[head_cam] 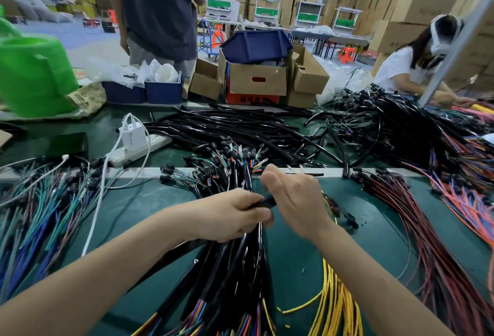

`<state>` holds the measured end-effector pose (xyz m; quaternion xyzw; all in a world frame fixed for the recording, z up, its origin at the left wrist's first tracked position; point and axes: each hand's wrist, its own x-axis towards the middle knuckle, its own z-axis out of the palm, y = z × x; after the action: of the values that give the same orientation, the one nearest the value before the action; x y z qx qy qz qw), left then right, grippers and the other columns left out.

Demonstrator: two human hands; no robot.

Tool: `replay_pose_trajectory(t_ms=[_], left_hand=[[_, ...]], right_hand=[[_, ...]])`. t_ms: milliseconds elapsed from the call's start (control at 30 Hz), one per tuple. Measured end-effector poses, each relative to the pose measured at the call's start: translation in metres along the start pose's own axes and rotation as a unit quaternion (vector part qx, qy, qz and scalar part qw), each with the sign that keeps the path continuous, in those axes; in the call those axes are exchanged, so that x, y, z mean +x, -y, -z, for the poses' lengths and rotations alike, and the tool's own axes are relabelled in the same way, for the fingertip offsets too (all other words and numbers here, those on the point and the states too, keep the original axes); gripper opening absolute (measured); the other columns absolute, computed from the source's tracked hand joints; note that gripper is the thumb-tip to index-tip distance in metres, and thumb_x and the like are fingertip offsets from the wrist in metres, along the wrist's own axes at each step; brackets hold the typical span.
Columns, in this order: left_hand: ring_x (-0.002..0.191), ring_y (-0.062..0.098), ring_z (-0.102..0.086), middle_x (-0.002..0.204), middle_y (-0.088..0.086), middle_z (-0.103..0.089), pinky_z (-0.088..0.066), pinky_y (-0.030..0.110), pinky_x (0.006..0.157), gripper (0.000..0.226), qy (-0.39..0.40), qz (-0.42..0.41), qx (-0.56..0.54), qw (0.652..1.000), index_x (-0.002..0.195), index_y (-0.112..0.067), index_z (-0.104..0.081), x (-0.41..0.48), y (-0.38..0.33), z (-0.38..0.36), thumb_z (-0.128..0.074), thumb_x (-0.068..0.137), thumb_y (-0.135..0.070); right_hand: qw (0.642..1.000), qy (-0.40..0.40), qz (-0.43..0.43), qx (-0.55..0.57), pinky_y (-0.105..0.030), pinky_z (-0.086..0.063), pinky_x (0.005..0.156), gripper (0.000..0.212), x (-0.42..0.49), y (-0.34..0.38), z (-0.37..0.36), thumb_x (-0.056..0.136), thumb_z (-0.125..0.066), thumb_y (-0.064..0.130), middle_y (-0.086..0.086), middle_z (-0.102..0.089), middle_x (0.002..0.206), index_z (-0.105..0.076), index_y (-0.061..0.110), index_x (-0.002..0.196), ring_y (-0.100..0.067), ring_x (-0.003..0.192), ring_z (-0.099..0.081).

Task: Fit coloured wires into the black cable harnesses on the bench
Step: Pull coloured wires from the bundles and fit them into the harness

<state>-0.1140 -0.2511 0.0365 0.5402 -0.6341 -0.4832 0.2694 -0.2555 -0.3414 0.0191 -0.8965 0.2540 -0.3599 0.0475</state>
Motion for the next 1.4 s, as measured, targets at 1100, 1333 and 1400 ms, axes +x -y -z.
replay_pose_trajectory(t_ms=[1100, 1333, 1400], left_hand=[[0.037, 0.005, -0.033, 0.05, -0.011, -0.041, -0.028, 0.014, 0.036, 0.02, -0.001, 0.023, 0.058, 0.998, 0.089, -0.012, -0.055, -0.013, -0.001, 0.008, -0.04, 0.101, -0.02], [0.038, 0.011, -0.029, 0.055, 0.0, -0.035, -0.024, 0.019, 0.035, 0.022, -0.018, 0.056, 0.033, 0.998, 0.094, -0.012, -0.058, -0.024, 0.013, 0.02, -0.04, 0.101, -0.023], [0.038, 0.009, -0.029, 0.054, -0.004, -0.036, -0.025, 0.018, 0.036, 0.021, -0.018, 0.057, 0.038, 0.998, 0.093, -0.012, -0.057, -0.023, 0.015, 0.017, -0.042, 0.1, -0.024]], right_hand=[[0.972, 0.148, 0.119, -0.138, -0.027, -0.038, 0.048, 0.064, -0.009, 0.01, 0.012, 0.068, -0.049, 0.079, 0.004, -0.062, 0.06, -0.058, 0.021, 0.094, -0.023, 0.055, -0.06], [0.978, 0.17, -0.002, -0.117, -0.029, -0.038, 0.06, 0.022, -0.022, -0.03, 0.013, 0.077, -0.074, 0.028, 0.002, -0.06, 0.07, -0.058, 0.014, 0.071, -0.024, 0.075, -0.054], [0.978, 0.184, -0.031, -0.093, -0.027, -0.039, 0.071, 0.019, -0.022, -0.033, 0.013, 0.08, -0.071, 0.028, 0.003, -0.06, 0.081, -0.059, 0.014, 0.075, -0.02, 0.086, -0.048]])
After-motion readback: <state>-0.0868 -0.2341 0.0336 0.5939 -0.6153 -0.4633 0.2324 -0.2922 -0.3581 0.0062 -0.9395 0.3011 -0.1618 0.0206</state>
